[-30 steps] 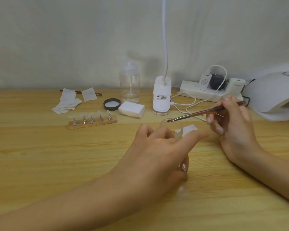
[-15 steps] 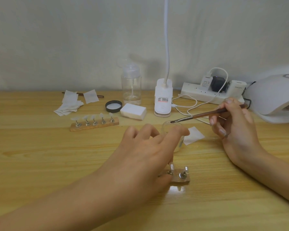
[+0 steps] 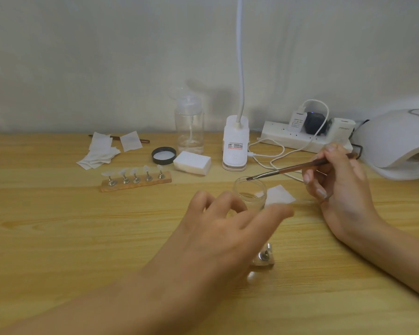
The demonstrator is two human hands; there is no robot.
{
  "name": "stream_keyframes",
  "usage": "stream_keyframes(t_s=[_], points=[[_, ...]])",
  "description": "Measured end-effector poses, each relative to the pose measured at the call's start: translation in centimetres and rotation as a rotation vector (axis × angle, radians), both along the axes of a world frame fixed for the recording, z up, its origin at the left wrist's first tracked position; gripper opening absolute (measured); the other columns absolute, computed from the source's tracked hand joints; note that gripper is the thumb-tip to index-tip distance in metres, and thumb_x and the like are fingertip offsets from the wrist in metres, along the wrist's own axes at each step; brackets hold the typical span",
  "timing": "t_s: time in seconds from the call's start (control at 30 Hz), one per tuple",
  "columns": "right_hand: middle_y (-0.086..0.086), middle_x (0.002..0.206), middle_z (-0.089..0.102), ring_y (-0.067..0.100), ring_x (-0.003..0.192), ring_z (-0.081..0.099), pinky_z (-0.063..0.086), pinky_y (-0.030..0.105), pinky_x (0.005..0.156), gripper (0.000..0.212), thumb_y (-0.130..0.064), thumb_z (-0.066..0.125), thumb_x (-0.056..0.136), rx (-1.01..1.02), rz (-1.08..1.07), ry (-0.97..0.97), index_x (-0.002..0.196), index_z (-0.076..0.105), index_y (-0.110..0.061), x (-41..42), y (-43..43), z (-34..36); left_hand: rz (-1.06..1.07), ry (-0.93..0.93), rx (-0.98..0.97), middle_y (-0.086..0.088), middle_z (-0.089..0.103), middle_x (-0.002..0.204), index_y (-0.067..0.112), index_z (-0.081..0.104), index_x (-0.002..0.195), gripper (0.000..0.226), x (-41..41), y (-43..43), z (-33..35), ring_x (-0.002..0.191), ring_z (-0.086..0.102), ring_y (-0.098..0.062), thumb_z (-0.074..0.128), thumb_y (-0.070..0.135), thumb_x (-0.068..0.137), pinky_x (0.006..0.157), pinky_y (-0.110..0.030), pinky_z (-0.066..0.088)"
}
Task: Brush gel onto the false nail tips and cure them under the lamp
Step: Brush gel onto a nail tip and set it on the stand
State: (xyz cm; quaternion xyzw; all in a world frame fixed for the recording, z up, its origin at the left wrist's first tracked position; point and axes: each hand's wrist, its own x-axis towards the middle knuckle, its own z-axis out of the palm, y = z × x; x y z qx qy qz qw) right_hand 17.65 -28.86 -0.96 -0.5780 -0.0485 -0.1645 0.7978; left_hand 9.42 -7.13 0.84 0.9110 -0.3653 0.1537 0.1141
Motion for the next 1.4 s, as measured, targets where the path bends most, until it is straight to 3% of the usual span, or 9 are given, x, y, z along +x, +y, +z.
stream_keyframes(t_s=[0.07,0.13,0.27,0.4,0.5,0.87,1.07,1.23,1.4], points=[[0.005,0.052,0.057,0.010,0.035,0.031,0.030,0.017,0.039,0.034,-0.021,0.043,0.104,0.006,-0.007,-0.004,0.072,0.054,-0.020,0.0,0.1,0.0,-0.067,0.008,-0.056,0.024,0.062,0.079,0.037,0.034,0.140,0.092,-0.3,0.1,0.6,0.085,0.056,-0.001,0.078,0.012,0.064,0.073,-0.025,0.053],[0.002,0.052,0.057,0.009,0.036,0.034,0.030,0.017,0.040,0.039,-0.022,0.043,0.104,0.009,-0.021,0.005,0.068,0.057,-0.023,-0.1,0.1,0.1,-0.106,0.089,-0.224,0.023,0.062,0.081,0.046,0.027,0.145,0.089,0.1,0.7,2.2,0.082,0.056,0.005,0.070,0.020,0.072,0.073,-0.017,0.053],[0.003,0.050,0.053,0.011,0.038,0.037,0.029,0.018,0.039,0.033,-0.023,0.044,0.103,0.010,-0.059,0.010,0.070,0.052,-0.019,-0.2,-0.2,0.3,-0.118,0.150,-0.525,0.020,0.065,0.086,0.043,0.033,0.146,0.075,2.2,1.9,4.2,0.085,0.068,0.007,0.072,0.021,0.085,0.074,-0.007,0.048],[0.002,0.050,0.053,0.013,0.041,0.039,0.029,0.020,0.037,0.030,-0.025,0.043,0.095,-0.105,-0.061,-0.102,0.066,0.052,-0.024,-0.3,-0.3,0.8,-0.033,0.313,-0.767,0.012,0.070,0.085,0.037,0.042,0.142,0.072,4.7,2.8,2.6,0.079,0.070,-0.008,0.077,0.021,0.082,0.058,-0.030,0.048],[-0.002,0.051,0.054,0.013,0.043,0.041,0.029,0.020,0.036,0.036,-0.025,0.043,0.094,-0.138,-0.072,-0.127,0.060,0.056,-0.030,-0.3,-0.4,1.0,-0.018,0.411,-0.848,0.008,0.071,0.085,0.035,0.047,0.139,0.069,6.0,3.1,0.7,0.079,0.071,-0.012,0.080,0.027,0.078,0.059,-0.028,0.045],[0.000,0.050,0.053,0.011,0.040,0.037,0.027,0.018,0.039,0.038,-0.020,0.045,0.102,-0.038,-0.056,-0.018,0.065,0.052,-0.025,-0.4,-0.4,1.1,-0.016,0.470,-0.932,0.007,0.072,0.088,0.031,0.055,0.130,0.057,7.2,3.0,-2.0,0.087,0.071,-0.014,0.078,0.009,0.084,0.069,-0.027,0.055],[0.004,0.060,0.064,0.009,0.041,0.038,0.025,0.020,0.044,0.022,-0.039,0.055,0.089,-0.063,0.107,0.021,0.076,0.049,-0.022,-0.9,0.6,0.7,0.007,0.412,-0.918,0.008,0.073,0.087,0.031,0.054,0.129,0.056,7.2,2.8,-2.3,0.091,0.071,-0.010,0.078,0.006,0.085,0.064,-0.025,0.051],[0.004,0.058,0.061,0.008,0.043,0.039,0.023,0.021,0.044,0.026,-0.017,0.045,0.100,-0.114,0.145,0.033,0.074,0.044,-0.021,-1.1,0.9,0.5,-0.022,0.440,-0.955,0.004,0.073,0.088,0.031,0.049,0.136,0.067,7.3,2.9,-2.5,0.090,0.072,-0.013,0.079,0.003,0.083,0.063,-0.021,0.051],[0.004,0.060,0.063,0.010,0.045,0.040,0.019,0.027,0.047,0.033,-0.018,0.045,0.100,-0.131,0.122,0.046,0.069,0.050,-0.026,-1.0,1.0,0.5,-0.032,0.435,-0.945,0.003,0.072,0.088,0.031,0.046,0.139,0.072,7.4,2.8,-2.6,0.089,0.072,-0.015,0.080,0.003,0.082,0.063,-0.026,0.051]])
